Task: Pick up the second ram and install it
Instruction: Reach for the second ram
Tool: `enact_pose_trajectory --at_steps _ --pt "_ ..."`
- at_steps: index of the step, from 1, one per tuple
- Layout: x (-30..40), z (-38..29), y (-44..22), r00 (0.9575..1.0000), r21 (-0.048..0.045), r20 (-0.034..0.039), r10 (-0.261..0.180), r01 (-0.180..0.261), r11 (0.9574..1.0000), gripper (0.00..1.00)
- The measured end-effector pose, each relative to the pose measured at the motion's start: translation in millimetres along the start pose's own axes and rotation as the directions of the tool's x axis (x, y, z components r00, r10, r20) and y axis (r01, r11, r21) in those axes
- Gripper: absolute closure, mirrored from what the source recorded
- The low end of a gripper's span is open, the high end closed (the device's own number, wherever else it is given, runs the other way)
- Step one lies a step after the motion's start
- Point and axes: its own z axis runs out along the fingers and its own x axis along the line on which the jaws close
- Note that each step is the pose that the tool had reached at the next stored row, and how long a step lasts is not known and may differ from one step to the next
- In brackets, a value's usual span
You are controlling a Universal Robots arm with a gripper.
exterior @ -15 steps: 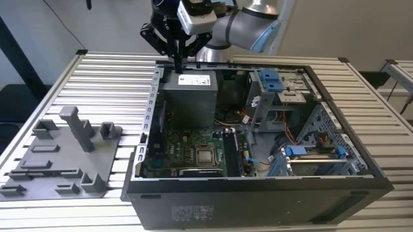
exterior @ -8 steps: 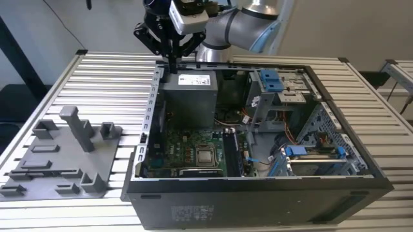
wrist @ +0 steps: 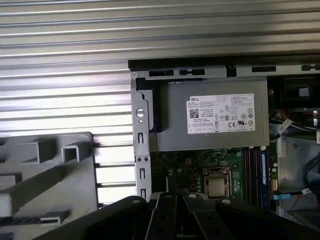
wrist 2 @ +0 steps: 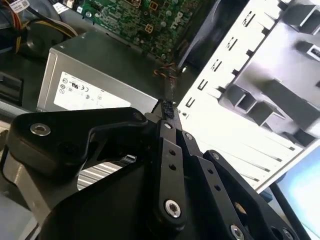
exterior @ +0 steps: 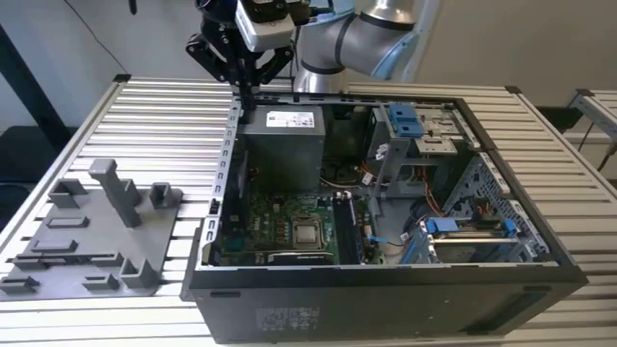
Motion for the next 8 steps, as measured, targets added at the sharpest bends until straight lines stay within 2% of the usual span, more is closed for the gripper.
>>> enact_pose_trajectory --at_steps 5,8 --pt "11.4 -0.2 -0.8 1.0000 -0.0001 0.0000 0.000 0.000 1.0000 0.89" --pt "20.5 -0.4 -1.4 1.0000 -0.0006 0.0002 0.000 0.000 1.0000 0.89"
